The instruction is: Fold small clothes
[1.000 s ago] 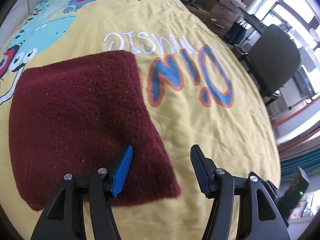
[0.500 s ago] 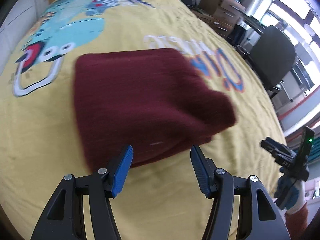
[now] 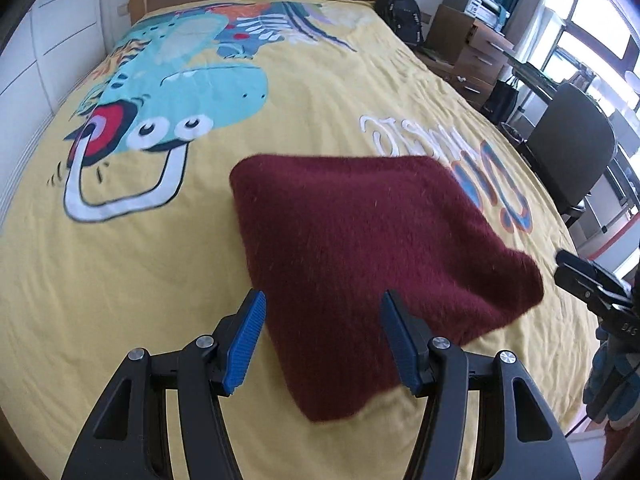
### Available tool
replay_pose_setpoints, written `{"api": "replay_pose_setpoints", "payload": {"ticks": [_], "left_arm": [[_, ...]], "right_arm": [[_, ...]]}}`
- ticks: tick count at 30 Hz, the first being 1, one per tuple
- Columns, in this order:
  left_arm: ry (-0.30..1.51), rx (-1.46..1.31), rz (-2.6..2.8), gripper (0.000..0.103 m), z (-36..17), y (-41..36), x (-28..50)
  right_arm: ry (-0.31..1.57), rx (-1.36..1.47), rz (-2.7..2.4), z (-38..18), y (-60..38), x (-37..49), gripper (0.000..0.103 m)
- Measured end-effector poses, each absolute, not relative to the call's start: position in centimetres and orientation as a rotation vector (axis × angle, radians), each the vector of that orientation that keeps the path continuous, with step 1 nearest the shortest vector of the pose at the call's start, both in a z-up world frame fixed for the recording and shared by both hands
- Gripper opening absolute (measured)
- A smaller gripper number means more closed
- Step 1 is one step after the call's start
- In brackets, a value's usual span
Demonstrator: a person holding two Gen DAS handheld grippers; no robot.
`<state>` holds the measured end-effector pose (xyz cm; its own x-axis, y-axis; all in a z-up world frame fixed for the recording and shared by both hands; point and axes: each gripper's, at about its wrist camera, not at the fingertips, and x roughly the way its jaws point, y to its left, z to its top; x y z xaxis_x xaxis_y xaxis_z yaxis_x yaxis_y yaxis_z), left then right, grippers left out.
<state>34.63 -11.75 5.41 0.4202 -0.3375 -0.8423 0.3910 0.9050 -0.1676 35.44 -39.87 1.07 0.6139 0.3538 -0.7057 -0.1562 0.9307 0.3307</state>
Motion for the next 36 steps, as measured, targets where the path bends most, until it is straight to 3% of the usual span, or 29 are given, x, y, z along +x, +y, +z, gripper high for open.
{"api": "replay_pose_setpoints", "payload": {"ticks": [6, 12, 19, 26, 30, 36], "left_arm": [[1.074, 0.061, -0.548, 0.054, 2.8, -13.1, 35.8], [1.087, 0.185, -0.591, 0.056, -1.4, -15.5, 33.4], [1.082, 0.202, -0.580, 0.061, -1.6, -15.6, 33.4], [1.029, 0.091, -0.549, 0.062, 1.5, -12.9, 33.3], [1.028, -0.015, -0.465, 0.069, 2.0, -10.0, 35.3], [1.176, -0.198, -0.419, 0.073, -1.8, -7.9, 39.7]], "right_arm": [[0.937, 0.254, 0.387, -2.4, -35.8, 39.8, 0.073], [1.023, 0.231, 0.340, -8.1, -37.6, 40.8, 0.073], [1.023, 0.213, 0.344, -7.0, -37.8, 40.4, 0.073], [0.955, 0.211, 0.279, -4.0, -38.9, 39.7, 0.075], [0.997, 0.240, 0.239, -5.0, -39.7, 40.9, 0.077], [1.139, 0.288, 0.324, -8.6, -39.9, 43.0, 0.081]]}}
